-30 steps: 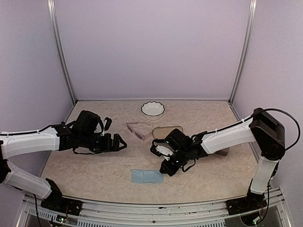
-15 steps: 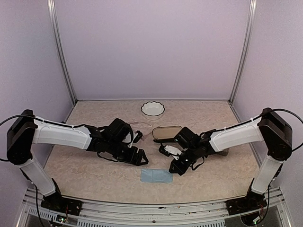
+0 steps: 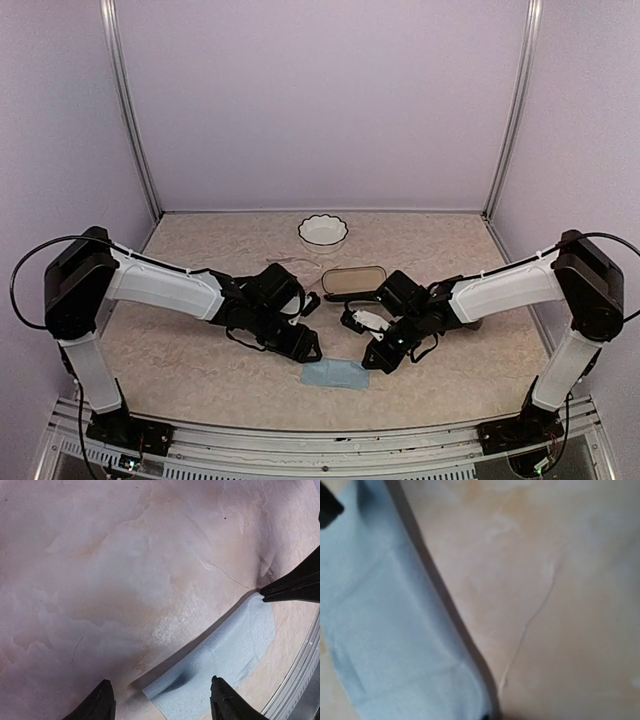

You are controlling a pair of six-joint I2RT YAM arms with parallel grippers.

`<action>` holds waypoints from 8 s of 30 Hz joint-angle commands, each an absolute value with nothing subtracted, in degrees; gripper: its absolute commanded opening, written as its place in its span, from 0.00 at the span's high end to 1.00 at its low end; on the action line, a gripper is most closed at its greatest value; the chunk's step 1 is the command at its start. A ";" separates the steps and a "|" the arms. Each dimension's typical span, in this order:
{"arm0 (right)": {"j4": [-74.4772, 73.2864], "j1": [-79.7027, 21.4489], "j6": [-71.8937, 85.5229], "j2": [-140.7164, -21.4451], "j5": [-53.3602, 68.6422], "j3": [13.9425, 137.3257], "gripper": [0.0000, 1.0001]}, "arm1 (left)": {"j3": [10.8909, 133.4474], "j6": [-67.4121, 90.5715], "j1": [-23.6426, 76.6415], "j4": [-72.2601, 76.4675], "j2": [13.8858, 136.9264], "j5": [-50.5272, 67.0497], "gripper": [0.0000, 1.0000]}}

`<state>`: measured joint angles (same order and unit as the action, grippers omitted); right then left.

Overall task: Organize the sunglasses
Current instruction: Pick up the folded cleaning cloth from the center of the board, then place the folded cleaning cloth in the sunglasses case, then adjust the folded cleaning cloth on the sunglasses case.

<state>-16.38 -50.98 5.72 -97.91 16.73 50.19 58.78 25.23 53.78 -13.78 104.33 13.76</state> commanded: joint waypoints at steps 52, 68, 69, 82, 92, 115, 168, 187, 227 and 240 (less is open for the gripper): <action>-16.94 -47.56 9.47 -91.42 10.80 50.28 1.00 | 65.40 24.47 53.18 -13.35 106.69 24.18 1.00; -22.91 -38.10 5.69 -88.58 5.63 59.41 1.00 | 74.59 28.86 46.71 -8.80 110.84 28.10 1.00; -23.39 -37.53 5.30 -88.88 5.60 60.42 1.00 | 75.43 29.11 46.31 -9.05 111.36 27.86 1.00; -24.79 -32.52 1.23 -96.00 5.20 71.77 1.00 | 85.48 29.60 41.69 -8.81 118.04 26.86 1.00; -24.31 -30.46 -0.16 -102.40 5.70 77.15 1.00 | 90.60 27.25 39.77 -9.52 122.43 25.57 1.00; -20.37 -28.84 -0.09 -110.13 5.73 78.85 1.00 | 89.03 22.70 40.08 -3.43 126.33 22.98 1.00; -19.12 -28.48 0.85 -115.39 4.85 82.35 0.85 | 89.96 24.52 40.79 -3.89 129.99 15.83 0.76; -19.36 -30.61 4.39 -106.98 3.56 79.06 0.70 | 86.25 24.92 41.73 -3.21 123.40 14.01 0.68; -7.48 -32.08 17.07 -117.54 9.24 77.26 1.00 | 68.93 25.83 37.46 -9.18 91.10 4.17 0.58; -6.49 -32.30 17.63 -118.05 11.10 77.16 1.00 | 67.93 26.37 37.52 -8.96 90.40 4.74 0.58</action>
